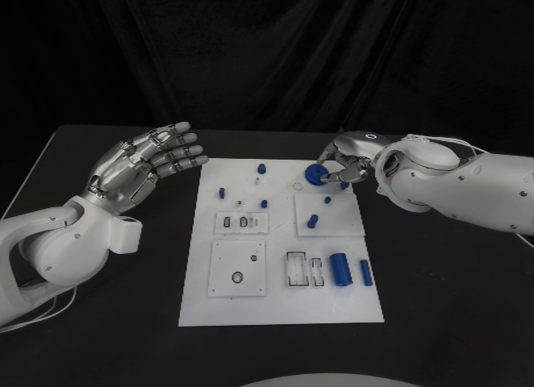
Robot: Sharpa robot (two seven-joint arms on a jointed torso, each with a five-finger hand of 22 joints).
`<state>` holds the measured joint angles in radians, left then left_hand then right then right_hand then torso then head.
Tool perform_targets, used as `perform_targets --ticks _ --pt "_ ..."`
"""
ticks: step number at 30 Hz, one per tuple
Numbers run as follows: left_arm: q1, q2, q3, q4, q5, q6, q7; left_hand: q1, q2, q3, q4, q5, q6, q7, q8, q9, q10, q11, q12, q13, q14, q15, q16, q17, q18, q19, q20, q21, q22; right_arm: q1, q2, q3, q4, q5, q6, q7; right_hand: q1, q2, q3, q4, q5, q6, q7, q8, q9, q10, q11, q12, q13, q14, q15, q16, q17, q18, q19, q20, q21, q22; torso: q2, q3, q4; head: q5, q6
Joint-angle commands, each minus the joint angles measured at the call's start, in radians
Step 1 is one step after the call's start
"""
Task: Assemble the parts on the task board
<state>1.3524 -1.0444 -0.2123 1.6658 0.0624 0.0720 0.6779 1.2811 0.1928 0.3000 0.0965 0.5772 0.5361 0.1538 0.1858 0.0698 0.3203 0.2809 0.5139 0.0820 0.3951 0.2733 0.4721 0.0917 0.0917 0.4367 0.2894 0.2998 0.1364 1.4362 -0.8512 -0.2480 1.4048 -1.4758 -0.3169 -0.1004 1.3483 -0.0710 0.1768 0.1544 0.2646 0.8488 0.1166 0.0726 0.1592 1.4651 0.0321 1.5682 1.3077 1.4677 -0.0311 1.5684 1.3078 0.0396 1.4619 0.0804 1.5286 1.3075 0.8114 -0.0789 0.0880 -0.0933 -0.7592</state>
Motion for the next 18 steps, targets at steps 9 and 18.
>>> perform_targets --ticks 9,18 --pt "0.0 0.001 0.001 -0.003 0.005 0.02 0.146 -0.008 -0.001 0.008 0.001 0.004 0.008 0.0 0.005 0.002 0.004 0.004 0.006 0.001 -0.008 0.001 0.006 -0.001 -0.008 -0.006 -0.002 0.0 -0.002 -0.011 0.016 0.001 -0.025 0.0 -0.045 -0.004 0.027 -0.003 0.032 -0.034 0.11 -0.035 0.007 -0.007 -0.022 0.106 -0.002 0.003 0.263 0.103 -0.001 0.002 0.263 -0.019 0.057 -0.001 -0.001 0.204 -0.001 0.0001 -0.0015 0.0 -0.001" --pt "0.0 0.005 0.001 -0.007 0.005 0.023 0.144 -0.008 0.0 0.01 0.001 0.004 0.008 0.0 0.005 0.002 0.004 0.004 0.006 0.001 -0.009 0.001 0.007 -0.001 -0.008 -0.007 -0.002 0.0 -0.002 -0.019 0.034 0.001 -0.044 -0.002 -0.029 -0.014 0.011 -0.009 0.03 -0.039 0.007 -0.055 0.006 -0.005 -0.033 0.106 -0.003 0.003 0.263 0.103 -0.001 0.002 0.263 -0.019 0.058 -0.002 -0.002 0.205 -0.001 -0.0001 -0.0007 -0.003 -0.003"
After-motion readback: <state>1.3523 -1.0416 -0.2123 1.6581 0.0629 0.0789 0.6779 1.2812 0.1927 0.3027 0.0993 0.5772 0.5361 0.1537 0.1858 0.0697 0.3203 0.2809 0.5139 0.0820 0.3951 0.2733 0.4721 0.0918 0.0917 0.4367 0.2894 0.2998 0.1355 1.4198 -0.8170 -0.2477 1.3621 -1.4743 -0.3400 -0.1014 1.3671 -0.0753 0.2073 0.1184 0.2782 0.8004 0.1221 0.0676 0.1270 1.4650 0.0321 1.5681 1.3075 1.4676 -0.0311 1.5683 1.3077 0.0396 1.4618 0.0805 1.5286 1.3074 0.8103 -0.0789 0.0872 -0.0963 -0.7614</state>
